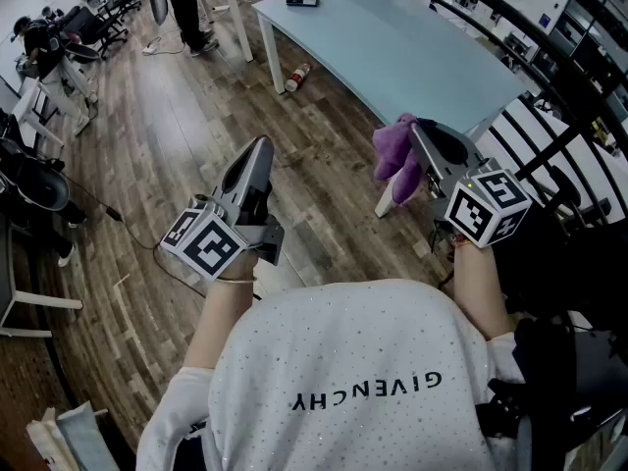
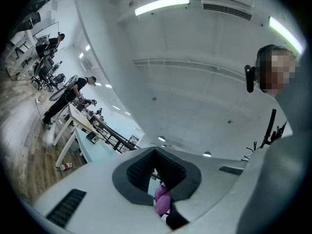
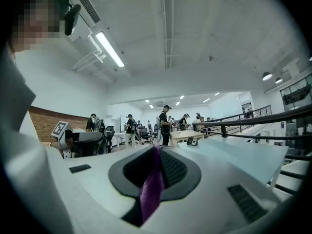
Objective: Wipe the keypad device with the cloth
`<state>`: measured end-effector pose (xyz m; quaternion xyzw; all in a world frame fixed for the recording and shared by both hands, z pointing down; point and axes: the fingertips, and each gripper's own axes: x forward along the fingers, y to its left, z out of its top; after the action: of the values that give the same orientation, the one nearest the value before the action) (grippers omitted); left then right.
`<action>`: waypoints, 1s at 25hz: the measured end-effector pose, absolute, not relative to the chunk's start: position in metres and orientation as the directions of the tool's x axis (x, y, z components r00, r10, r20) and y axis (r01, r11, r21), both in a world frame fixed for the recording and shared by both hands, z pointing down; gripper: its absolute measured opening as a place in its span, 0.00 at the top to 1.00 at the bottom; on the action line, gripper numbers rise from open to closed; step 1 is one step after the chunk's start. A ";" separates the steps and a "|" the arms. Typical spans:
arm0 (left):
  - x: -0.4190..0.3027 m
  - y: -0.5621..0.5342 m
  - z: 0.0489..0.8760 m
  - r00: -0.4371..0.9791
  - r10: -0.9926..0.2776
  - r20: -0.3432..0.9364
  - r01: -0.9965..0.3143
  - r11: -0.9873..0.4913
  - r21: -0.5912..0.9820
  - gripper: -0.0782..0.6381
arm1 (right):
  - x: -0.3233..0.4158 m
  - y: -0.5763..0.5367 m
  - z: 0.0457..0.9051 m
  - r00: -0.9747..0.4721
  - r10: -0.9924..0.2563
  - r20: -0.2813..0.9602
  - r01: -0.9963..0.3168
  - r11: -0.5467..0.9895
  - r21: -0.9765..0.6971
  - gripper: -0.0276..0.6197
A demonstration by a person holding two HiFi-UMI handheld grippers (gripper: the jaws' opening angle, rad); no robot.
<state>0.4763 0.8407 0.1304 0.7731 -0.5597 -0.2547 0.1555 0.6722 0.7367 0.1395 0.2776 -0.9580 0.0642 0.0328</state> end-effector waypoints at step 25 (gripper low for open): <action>0.378 0.712 0.164 0.224 -0.963 -0.150 -0.802 -0.270 0.533 0.89 | 0.559 0.565 0.185 -0.831 -0.523 0.191 -0.547 0.831 -0.101 0.90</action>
<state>0.3780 0.7120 0.1642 0.7627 -0.5785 -0.2307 0.1743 0.5588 0.5650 0.1848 0.2803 -0.9537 0.0757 0.0778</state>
